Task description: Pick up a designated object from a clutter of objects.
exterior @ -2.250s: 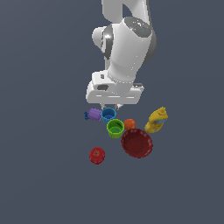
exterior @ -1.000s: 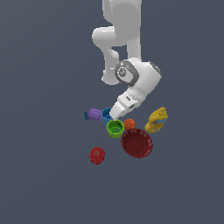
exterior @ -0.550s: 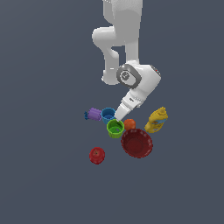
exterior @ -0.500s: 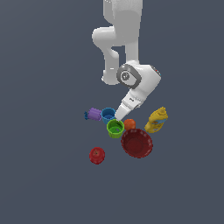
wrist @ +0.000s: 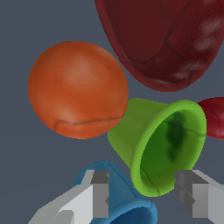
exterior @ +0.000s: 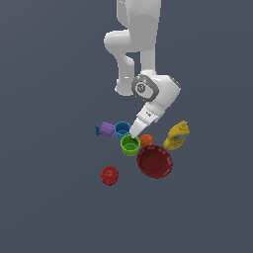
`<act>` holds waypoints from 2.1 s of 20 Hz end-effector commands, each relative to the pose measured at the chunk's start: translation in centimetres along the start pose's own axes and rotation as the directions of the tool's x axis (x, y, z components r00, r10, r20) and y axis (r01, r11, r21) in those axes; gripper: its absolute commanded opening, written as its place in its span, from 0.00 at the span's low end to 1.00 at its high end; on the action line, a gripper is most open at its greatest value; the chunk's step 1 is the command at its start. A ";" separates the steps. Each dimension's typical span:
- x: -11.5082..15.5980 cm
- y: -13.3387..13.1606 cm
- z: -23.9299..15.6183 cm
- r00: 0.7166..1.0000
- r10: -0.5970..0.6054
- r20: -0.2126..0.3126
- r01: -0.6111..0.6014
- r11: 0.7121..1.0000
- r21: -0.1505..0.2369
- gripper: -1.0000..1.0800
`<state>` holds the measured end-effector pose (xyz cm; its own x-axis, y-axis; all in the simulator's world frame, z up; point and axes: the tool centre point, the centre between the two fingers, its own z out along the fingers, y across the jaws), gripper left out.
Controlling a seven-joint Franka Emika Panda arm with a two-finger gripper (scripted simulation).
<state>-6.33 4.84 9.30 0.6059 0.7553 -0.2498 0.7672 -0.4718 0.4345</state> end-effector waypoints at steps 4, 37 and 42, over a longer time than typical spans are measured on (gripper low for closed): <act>-0.1 -0.1 1.8 1.000 -0.003 0.000 0.003 1.000 0.001 0.62; -0.8 3.9 -2.3 1.000 -0.003 -0.004 0.003 1.000 0.000 0.00; -1.3 6.5 -5.6 1.000 -0.004 -0.005 0.004 1.000 0.003 0.00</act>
<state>-3.66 3.35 15.89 0.6020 0.7585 -0.2495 0.7704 -0.4695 0.4314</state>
